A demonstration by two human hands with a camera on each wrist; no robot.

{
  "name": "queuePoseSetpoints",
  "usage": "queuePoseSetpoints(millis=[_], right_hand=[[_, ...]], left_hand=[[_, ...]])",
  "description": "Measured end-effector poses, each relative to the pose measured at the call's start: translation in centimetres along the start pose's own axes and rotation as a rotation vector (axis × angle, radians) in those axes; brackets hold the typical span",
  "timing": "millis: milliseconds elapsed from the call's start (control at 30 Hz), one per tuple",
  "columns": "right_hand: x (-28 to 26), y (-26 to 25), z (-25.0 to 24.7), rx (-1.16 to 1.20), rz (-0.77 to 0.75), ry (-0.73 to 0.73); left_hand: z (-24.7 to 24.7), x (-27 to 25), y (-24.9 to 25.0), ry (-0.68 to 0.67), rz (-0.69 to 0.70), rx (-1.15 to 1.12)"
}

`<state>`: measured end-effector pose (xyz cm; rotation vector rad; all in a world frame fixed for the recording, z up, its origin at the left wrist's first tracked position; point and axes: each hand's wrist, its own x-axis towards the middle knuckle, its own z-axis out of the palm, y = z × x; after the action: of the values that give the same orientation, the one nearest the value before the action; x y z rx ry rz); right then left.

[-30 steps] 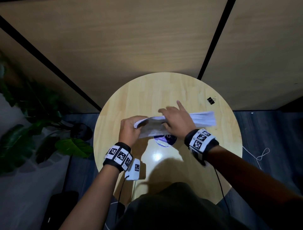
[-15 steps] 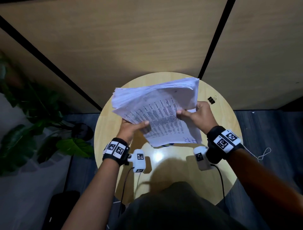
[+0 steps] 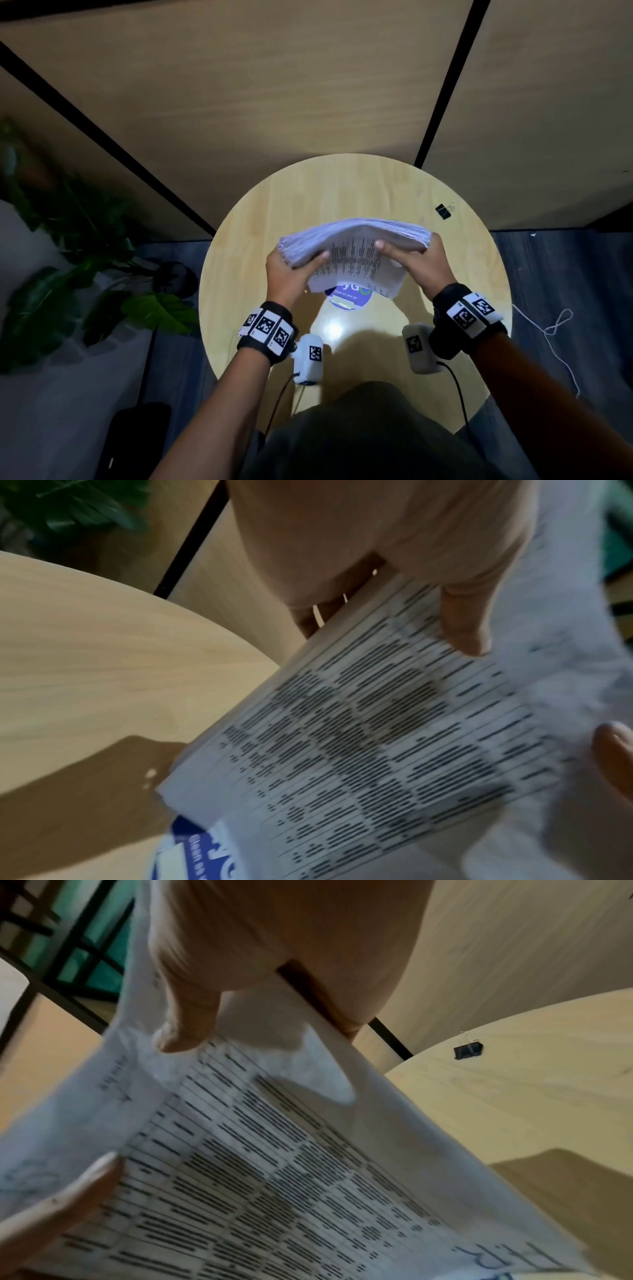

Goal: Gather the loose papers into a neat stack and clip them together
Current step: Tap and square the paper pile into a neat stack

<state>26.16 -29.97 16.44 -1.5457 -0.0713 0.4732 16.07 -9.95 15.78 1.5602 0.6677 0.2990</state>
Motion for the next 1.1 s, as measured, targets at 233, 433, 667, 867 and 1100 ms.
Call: queuePoseSetpoints(millis=[233,433,667,867,1100], right_hand=[[0.3,-1.3,1.2,0.086,-0.075,0.112],[0.6,-1.3,1.1,0.075,-0.066,0.13],[0.6,-1.3,1.2,0.056,-0.094,0.064],[1.3,-0.6,0.4,0.003,-0.056,0.017],[2.3,-0.1,-0.5,-0.03,-0.046,0.047]], left_hand=[[1.4,0.5,2.8,0.149,0.123,-0.2],[1.7,1.9,2.7,0.209,0.038,-0.208],[2.3,2.0,3.3,0.191,0.11,-0.218],[1.3,1.1,2.6,0.063,0.243,-0.112],[0.5,0.1,1.8,-0.018,0.307,0.208]])
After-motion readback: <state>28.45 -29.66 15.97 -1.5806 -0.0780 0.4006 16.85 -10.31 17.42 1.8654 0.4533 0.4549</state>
